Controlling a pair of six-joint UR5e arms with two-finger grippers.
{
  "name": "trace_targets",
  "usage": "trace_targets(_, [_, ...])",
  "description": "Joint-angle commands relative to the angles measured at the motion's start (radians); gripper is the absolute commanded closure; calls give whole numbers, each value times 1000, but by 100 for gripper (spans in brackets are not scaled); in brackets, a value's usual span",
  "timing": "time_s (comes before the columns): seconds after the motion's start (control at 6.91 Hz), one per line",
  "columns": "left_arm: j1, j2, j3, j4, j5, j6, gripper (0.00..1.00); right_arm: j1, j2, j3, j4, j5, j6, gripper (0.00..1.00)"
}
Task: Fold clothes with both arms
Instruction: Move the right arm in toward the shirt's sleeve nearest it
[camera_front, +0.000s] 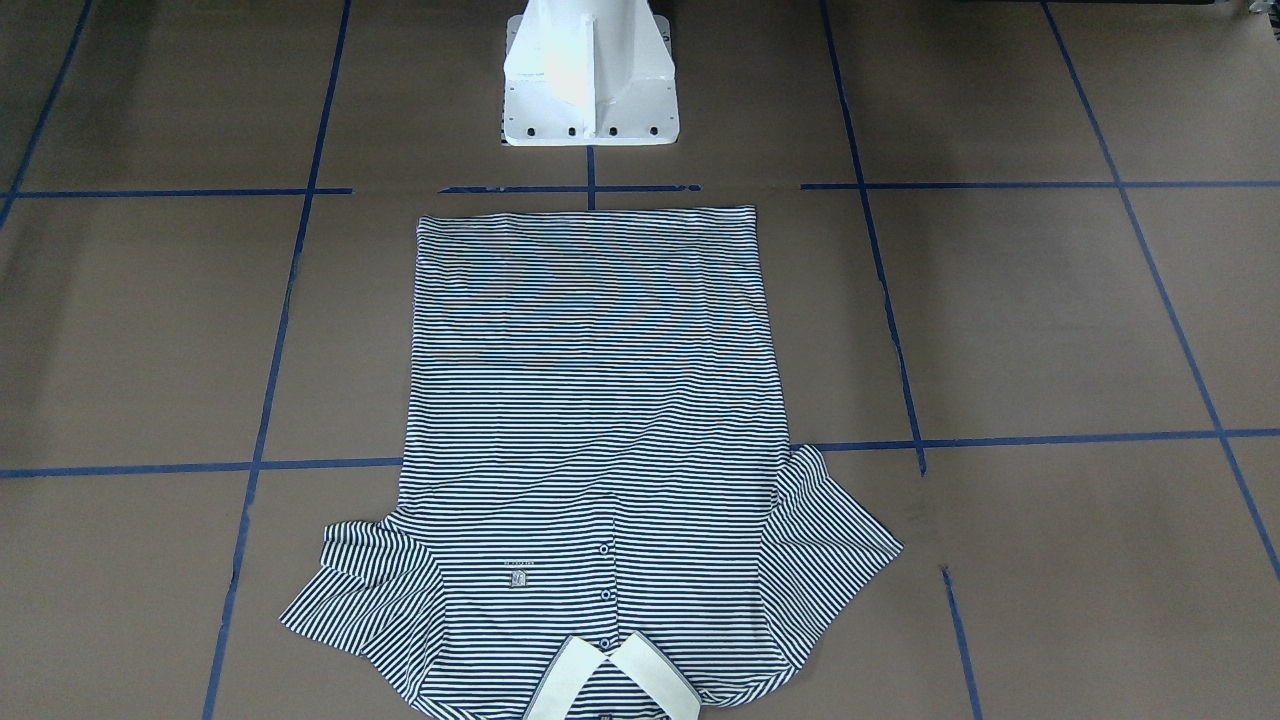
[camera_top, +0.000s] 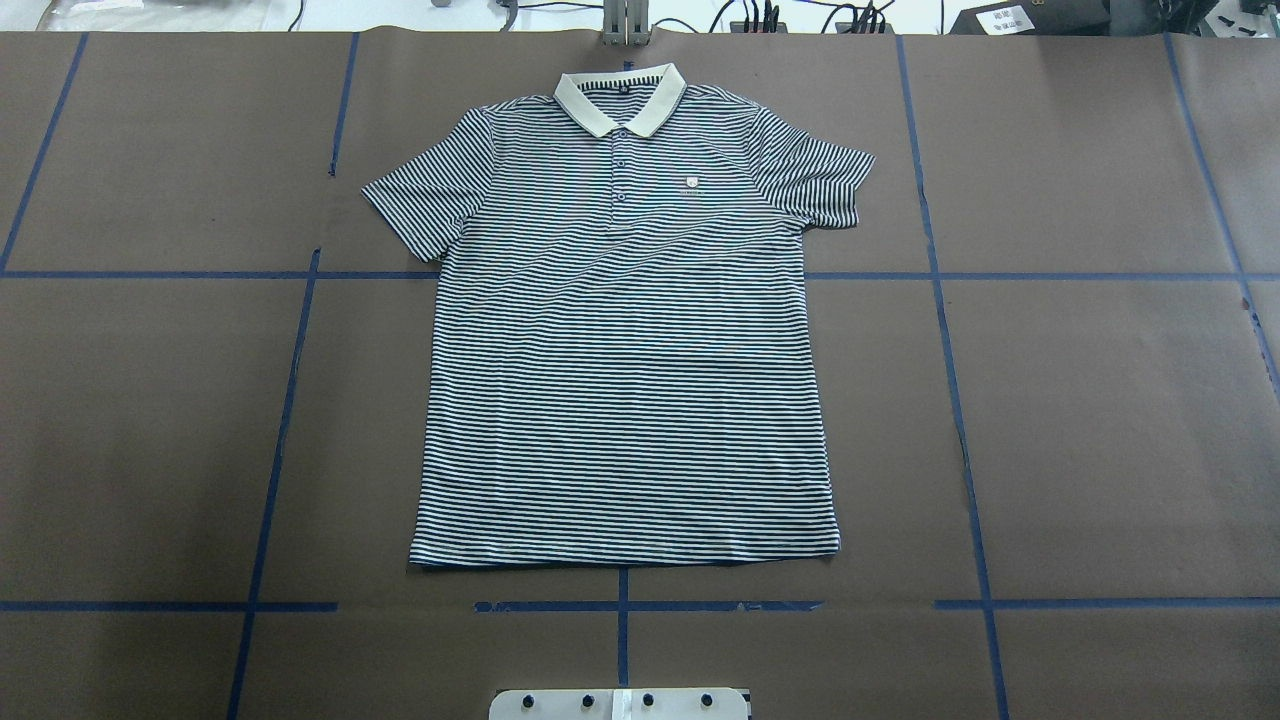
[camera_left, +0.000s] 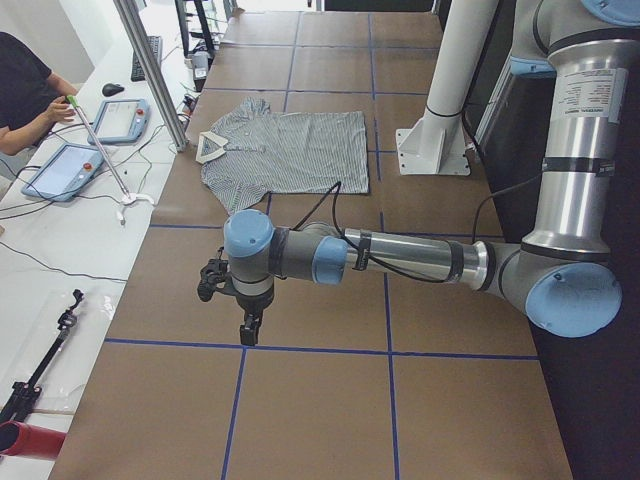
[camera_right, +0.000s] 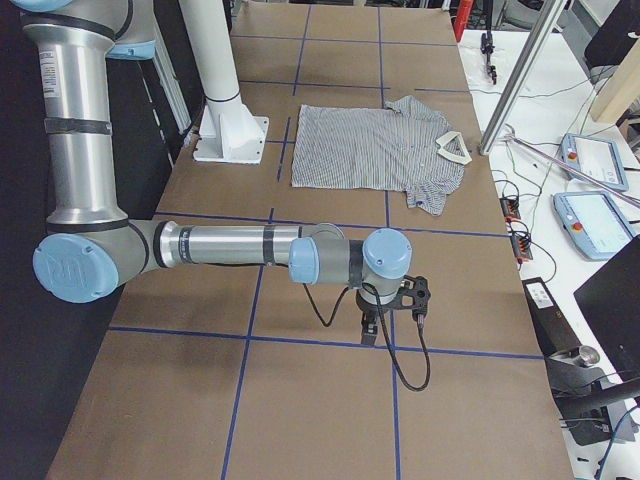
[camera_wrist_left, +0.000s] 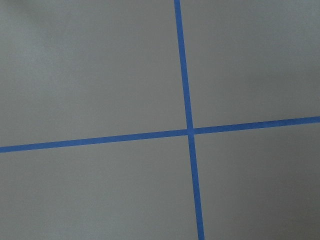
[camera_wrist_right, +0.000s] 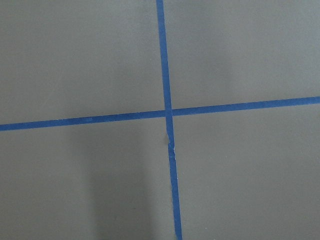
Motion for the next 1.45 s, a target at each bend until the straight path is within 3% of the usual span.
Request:
trace_targets(0.0, [0, -2, -2, -2, -2, 1, 0, 0, -1, 2, 59, -4, 7, 0])
trace_targets(0.29, [3, -33, -11, -37, 3, 0, 0, -30, 43, 0, 93, -7, 7, 0])
trace_targets(0.58, [38, -147, -8, -47, -11, 4, 0, -169, 130, -14, 163, -29, 53, 0])
trace_targets(0.72, [96, -165, -5, -127, -9, 5, 0, -208, 169, -24, 164, -26, 63, 0])
trace_targets(0.87, [167, -159, 1, -302, -5, 0, 0, -275, 239, -65, 190, -9, 122, 0])
trace_targets(1.01, [173, -166, 32, -351, -8, -62, 0, -341, 309, -128, 295, -14, 235, 0])
trace_targets(1.3, [196, -255, 128, -376, -5, -137, 0, -461, 446, -307, 563, -113, 621, 0])
